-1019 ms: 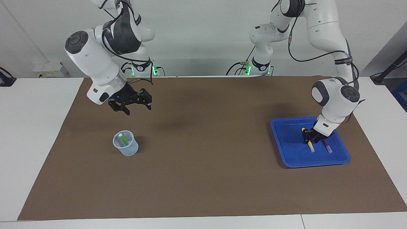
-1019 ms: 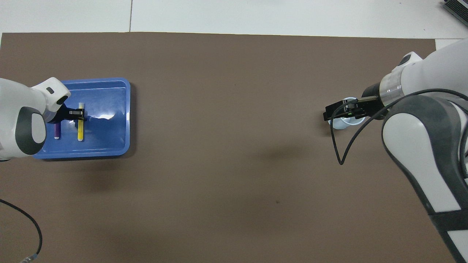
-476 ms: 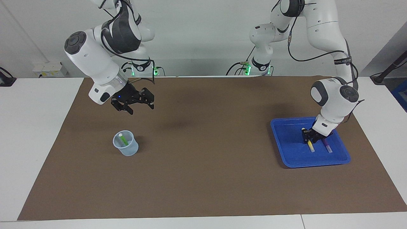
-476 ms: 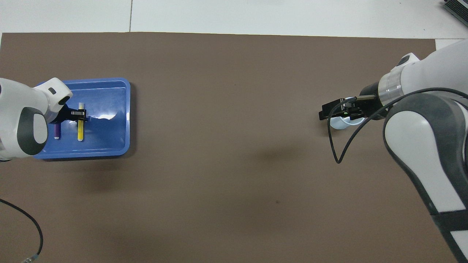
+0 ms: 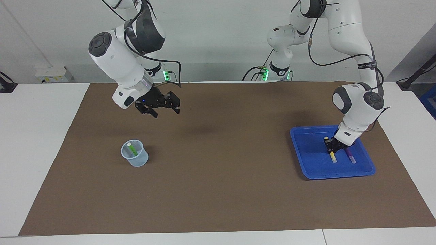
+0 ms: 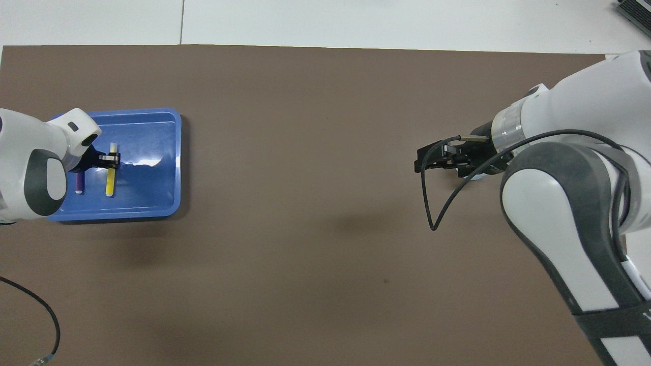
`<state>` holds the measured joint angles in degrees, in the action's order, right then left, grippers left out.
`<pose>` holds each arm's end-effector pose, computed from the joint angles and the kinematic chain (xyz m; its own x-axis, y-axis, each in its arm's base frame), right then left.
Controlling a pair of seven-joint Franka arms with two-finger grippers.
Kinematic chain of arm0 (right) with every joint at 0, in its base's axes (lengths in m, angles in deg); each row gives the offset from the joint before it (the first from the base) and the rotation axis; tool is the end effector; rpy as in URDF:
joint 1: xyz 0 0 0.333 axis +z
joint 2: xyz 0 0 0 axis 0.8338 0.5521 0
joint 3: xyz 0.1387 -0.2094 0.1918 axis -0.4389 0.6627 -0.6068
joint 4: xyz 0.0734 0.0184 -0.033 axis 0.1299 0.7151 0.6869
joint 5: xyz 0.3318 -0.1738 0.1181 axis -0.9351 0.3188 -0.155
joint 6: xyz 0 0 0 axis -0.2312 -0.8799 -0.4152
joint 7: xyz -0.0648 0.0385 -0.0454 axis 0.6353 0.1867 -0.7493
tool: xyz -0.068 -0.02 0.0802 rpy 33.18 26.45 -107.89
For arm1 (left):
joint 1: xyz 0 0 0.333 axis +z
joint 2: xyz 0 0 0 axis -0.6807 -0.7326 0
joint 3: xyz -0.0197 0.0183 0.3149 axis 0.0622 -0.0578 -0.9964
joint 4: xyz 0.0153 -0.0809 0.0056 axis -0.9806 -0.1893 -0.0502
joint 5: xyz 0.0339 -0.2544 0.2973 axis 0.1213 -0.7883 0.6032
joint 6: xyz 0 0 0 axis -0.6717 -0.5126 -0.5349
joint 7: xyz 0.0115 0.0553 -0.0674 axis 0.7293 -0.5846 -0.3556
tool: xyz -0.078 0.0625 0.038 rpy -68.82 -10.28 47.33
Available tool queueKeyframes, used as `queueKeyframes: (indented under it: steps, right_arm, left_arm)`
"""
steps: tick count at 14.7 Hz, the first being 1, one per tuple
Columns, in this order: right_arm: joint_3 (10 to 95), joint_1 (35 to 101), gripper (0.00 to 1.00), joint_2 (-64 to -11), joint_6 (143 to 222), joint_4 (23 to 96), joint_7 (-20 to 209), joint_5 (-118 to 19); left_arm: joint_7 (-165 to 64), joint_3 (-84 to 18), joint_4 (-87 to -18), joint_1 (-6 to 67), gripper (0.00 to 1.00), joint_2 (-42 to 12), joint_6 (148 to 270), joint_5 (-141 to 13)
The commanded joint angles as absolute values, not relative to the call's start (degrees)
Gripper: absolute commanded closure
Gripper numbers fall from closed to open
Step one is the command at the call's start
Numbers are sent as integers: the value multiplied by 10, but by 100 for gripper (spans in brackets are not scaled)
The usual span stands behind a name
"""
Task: Transfer and insert pens with both arms
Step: 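Grasp the yellow pen with the left gripper while the right gripper returns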
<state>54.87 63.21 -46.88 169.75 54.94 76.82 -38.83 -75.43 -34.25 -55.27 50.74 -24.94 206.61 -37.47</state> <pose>0.5769 0.1450 0.5168 0.9960 -0.0417 -0.0793 -0.0653 -0.9439 -0.3237 0.6180 0.0641 0.3049 0.9950 -0.0716 0.0698 -0.0709 -0.9974 -0.0126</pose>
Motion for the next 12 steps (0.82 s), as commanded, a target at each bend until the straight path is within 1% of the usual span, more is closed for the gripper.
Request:
queueKeyframes:
  steps: [1,2,3,4,6,9,12]
  right_arm:
    - [547,630,0,-476,1697,553,755,-411]
    - [547,629,0,-475,1698,552,755,-413]
    - [547,629,0,-475,1699,552,755,-422]
    - [547,629,0,-475,1701,553,750,-432]
    - [546,632,0,-476,1704,554,717,-435]
    - [543,647,0,-476,1729,556,671,-450]
    - [543,648,0,-476,1730,557,663,-465]
  left_arm:
    - [-757,-343,-570,507,83,-231,2060,-363]
    - [-757,-343,-570,506,83,-231,2060,-363]
    - [-757,-343,-570,506,93,-231,2057,-363]
    - [-758,-343,-566,506,100,-231,2049,-363]
    - [-752,-342,-544,507,100,-232,2031,-367]
    - [-753,-342,-504,505,100,-230,1959,-367]
    - [-754,-338,-495,507,100,-221,1943,-370]
